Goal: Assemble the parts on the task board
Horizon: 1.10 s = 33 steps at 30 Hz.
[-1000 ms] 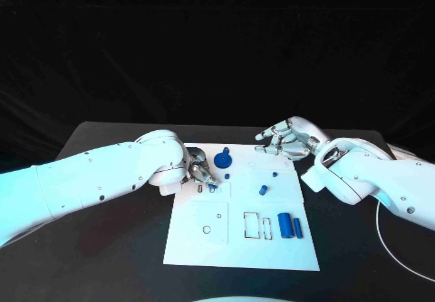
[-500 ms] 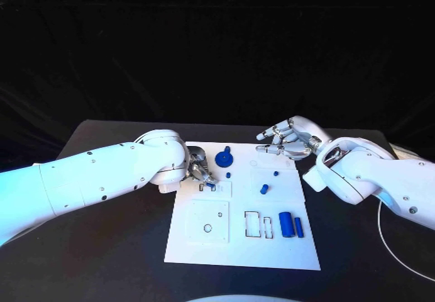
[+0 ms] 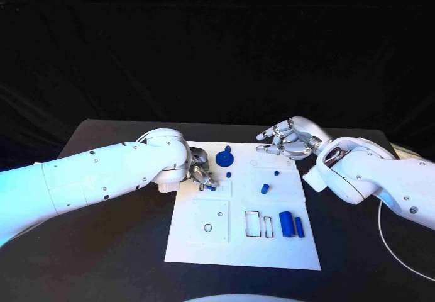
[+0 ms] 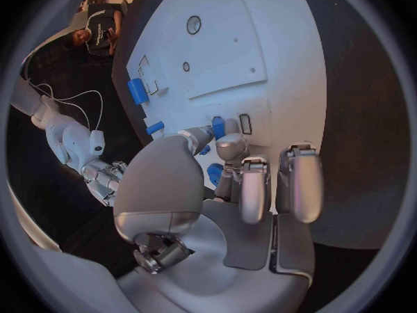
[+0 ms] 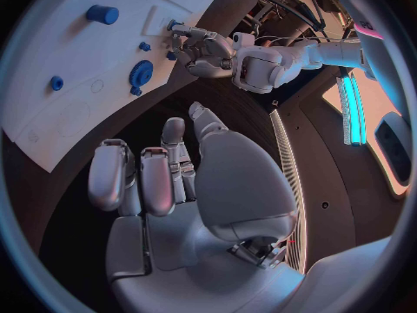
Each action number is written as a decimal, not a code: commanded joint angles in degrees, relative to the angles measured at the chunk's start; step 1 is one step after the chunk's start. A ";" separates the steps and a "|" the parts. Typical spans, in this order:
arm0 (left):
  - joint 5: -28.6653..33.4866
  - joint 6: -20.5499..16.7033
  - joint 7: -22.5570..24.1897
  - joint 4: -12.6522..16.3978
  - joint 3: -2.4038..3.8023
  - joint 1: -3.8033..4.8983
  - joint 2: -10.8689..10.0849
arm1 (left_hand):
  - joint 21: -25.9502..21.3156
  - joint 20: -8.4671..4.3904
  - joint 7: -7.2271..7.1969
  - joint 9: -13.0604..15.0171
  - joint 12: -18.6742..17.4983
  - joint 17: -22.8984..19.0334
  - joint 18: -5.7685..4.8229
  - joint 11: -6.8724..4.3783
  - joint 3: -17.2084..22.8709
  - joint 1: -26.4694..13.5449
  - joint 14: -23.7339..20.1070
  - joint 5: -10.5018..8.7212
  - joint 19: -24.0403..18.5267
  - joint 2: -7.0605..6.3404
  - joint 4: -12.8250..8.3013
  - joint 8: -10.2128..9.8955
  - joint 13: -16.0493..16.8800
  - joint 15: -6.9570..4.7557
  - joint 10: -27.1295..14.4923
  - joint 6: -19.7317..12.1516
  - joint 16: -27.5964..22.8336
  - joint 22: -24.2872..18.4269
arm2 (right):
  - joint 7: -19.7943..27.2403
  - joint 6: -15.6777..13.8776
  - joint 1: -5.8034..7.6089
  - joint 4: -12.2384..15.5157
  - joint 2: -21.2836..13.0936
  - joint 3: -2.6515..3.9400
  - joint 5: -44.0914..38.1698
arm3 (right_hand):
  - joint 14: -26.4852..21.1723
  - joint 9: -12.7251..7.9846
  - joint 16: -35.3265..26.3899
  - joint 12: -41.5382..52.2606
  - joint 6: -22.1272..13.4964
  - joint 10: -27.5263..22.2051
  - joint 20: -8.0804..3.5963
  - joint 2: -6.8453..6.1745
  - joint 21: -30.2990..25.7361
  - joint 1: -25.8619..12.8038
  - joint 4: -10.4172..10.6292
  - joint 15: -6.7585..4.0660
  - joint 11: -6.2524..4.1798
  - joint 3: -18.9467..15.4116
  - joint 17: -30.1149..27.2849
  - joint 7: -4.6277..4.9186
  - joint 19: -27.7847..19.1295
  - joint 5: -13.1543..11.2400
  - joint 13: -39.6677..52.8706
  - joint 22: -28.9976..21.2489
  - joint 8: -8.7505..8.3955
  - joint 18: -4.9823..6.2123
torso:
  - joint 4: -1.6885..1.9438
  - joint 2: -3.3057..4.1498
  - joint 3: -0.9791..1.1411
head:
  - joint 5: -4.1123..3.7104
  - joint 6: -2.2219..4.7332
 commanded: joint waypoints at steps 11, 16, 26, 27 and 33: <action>-0.51 1.72 -0.35 -0.60 -0.35 -0.19 0.91 | -0.14 -0.01 -0.53 0.09 -0.72 15.09 -0.16 -0.14 10.00 -1.00 6.02 0.38 3.00 0.26 -9.65 0.43 -0.68 -0.04 0.07 0.34 0.17 6.85 | 0.30 1.12 -0.04 0.11 0.06 0.00 -0.03 | 2.34 0.06 -0.31 0.20 0.55 0.51 -0.01 -0.11 -0.32 -0.31 0.06 -0.05 -0.06 -0.33 0.02 -0.01 -0.23 0.35 -0.02 -0.06 0.30 1.12 | 0.00 0.01 0.01 | 0.07 0.08; -0.49 2.18 -0.36 -0.90 -0.45 -0.19 1.24 | 0.00 -0.13 -0.79 0.22 -0.45 15.09 -0.21 -0.33 9.64 -2.08 6.02 0.27 3.10 0.35 -9.54 0.62 -0.53 -0.18 0.68 0.98 0.17 7.07 | 0.29 1.18 -0.04 0.20 0.01 0.00 -0.01 | 2.34 0.06 -0.31 0.19 0.55 0.51 -0.01 -0.11 -0.32 -0.33 0.08 -0.05 -0.06 -0.35 0.01 -0.01 -0.23 0.36 -0.03 -0.08 0.30 1.12 | -0.05 0.05 0.01 | 0.01 0.07; -0.48 3.86 -0.42 -1.56 -0.51 -0.19 1.77 | 0.04 -0.48 -1.44 0.01 0.14 15.09 -0.25 -0.80 7.03 -6.42 6.02 0.13 3.21 0.91 -7.66 0.42 -0.09 -0.58 1.74 2.70 0.17 7.27 | 0.36 1.13 -0.04 0.23 -0.02 0.00 0.15 | 2.31 0.05 -0.43 0.10 0.55 0.44 -0.02 -0.09 -0.39 -0.48 0.20 -0.05 -0.06 -0.49 -0.14 -0.01 -0.30 0.39 -0.17 -0.22 0.30 1.15 | -0.02 0.04 -0.01 | 0.01 0.01; -0.47 3.95 -0.42 -1.66 -0.51 -0.19 1.83 | 0.06 -0.51 -1.50 -0.06 0.27 15.09 -0.26 -0.84 6.62 -7.11 6.02 0.13 3.23 1.04 -7.25 0.35 0.03 -0.60 1.87 2.93 0.17 7.32 | 0.37 1.12 -0.04 0.23 -0.01 0.00 0.18 | 2.31 0.05 -0.43 0.10 0.55 0.44 -0.02 -0.09 -0.39 -0.48 0.20 -0.05 -0.06 -0.49 -0.14 -0.01 -0.30 0.39 -0.17 -0.22 0.30 1.15 | -0.02 0.04 0.01 | 0.02 0.00; -0.47 4.22 -0.41 -2.40 -0.51 -0.18 2.38 | 0.22 -0.66 -1.72 -0.63 0.67 15.09 -0.32 -1.02 3.95 -9.78 6.02 0.01 3.34 1.14 -5.85 -0.13 0.37 -0.76 2.31 3.98 0.17 7.60 | 0.43 1.05 -0.04 0.19 0.02 0.00 0.30 | 2.31 0.04 -0.46 0.06 0.52 0.40 -0.02 -0.09 -0.43 -0.58 0.28 -0.05 -0.05 -0.58 -0.16 -0.01 -0.33 0.40 -0.24 -0.27 0.28 1.16 | -0.02 0.04 0.01 | 0.05 -0.02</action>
